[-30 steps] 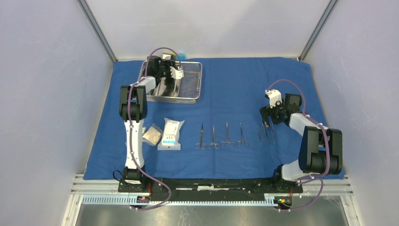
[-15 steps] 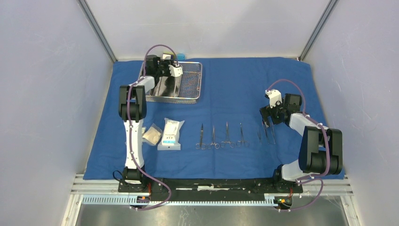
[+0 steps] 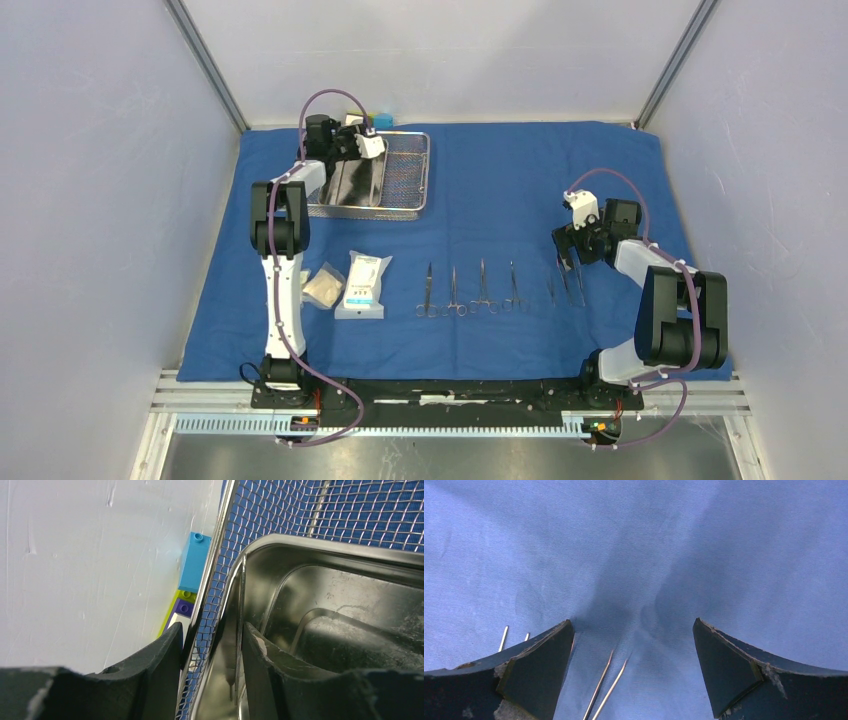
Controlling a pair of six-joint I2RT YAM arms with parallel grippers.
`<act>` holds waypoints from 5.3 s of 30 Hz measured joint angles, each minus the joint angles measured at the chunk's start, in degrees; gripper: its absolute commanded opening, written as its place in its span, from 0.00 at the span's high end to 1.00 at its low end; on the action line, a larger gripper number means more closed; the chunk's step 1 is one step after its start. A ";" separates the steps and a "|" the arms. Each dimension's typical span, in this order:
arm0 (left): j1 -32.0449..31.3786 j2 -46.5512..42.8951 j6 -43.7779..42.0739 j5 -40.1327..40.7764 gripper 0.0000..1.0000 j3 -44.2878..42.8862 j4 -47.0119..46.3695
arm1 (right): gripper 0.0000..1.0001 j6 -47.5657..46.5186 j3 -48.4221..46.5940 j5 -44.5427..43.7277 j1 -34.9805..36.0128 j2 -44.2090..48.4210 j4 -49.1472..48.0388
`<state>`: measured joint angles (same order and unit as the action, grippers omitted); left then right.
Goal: Open and lay out the surgical kit
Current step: Pick up the medical item from the container.
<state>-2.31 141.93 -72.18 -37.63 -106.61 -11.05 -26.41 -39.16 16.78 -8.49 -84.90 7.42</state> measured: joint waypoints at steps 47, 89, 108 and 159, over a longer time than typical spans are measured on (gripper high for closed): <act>0.90 -0.35 8.02 -3.93 0.98 -2.58 3.69 | 0.03 0.00 -0.13 0.39 -0.20 -0.24 0.02; 2.56 -0.35 12.94 -13.25 0.98 -7.17 14.16 | 0.03 0.00 -0.15 0.76 -0.26 -0.33 0.09; 2.62 -0.35 9.79 -14.01 0.98 -7.45 15.74 | 0.02 0.00 -0.15 0.76 -0.26 -0.33 0.15; 0.33 -6.38 -23.96 -5.40 0.98 2.71 17.92 | 0.02 0.00 -0.52 1.05 -0.26 -0.72 0.46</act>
<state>-1.98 135.55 -96.14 -43.03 -103.90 6.87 -26.41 -39.68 17.82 -8.75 -85.62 7.88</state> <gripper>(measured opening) 0.290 0.975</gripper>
